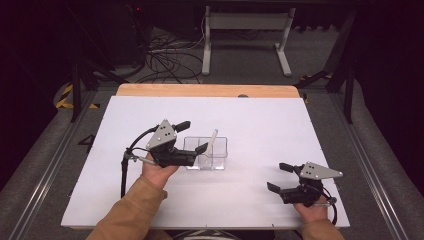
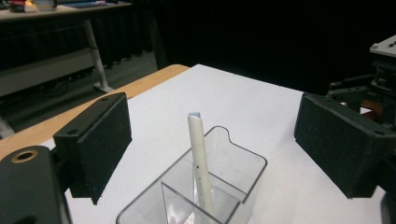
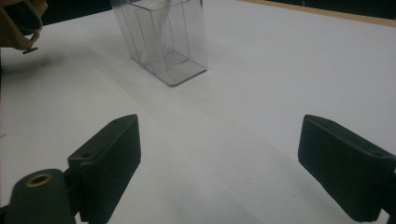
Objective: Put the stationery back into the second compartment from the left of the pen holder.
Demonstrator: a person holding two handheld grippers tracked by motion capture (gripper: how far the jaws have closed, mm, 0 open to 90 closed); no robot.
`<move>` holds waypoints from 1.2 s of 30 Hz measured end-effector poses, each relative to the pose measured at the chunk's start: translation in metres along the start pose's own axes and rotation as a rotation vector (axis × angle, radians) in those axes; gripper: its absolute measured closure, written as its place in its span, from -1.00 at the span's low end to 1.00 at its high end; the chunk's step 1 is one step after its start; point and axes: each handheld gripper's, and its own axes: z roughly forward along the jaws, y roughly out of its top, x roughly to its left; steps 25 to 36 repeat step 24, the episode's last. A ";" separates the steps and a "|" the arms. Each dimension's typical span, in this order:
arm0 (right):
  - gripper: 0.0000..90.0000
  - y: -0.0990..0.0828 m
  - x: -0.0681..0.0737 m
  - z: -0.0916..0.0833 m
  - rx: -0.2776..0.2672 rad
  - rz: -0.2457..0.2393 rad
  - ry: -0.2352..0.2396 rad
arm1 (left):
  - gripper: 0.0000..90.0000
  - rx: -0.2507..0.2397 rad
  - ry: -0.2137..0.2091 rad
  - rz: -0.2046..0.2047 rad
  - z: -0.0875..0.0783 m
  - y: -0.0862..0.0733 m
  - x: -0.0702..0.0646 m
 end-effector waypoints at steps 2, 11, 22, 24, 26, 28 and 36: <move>-0.70 0.000 0.000 0.000 -0.001 0.000 0.001 | -0.77 0.005 -0.006 -0.006 -0.006 -0.001 0.001; -0.73 0.000 0.001 0.000 -0.001 -0.016 0.003 | -0.91 0.095 0.001 0.025 -0.044 -0.031 0.005; -0.76 0.000 0.003 0.001 -0.001 -0.017 0.004 | -0.99 0.109 0.038 -0.082 -0.095 -0.094 0.029; -0.76 0.000 0.003 0.001 -0.001 -0.016 0.005 | -0.99 0.119 0.050 -0.121 -0.099 -0.099 0.033; -0.76 0.000 0.003 0.001 -0.001 -0.016 0.005 | -0.99 0.119 0.050 -0.121 -0.099 -0.099 0.033; -0.76 0.000 0.003 0.001 -0.001 -0.016 0.005 | -0.99 0.119 0.050 -0.121 -0.099 -0.099 0.033; -0.76 0.000 0.003 0.001 -0.001 -0.016 0.005 | -0.99 0.119 0.050 -0.121 -0.099 -0.099 0.033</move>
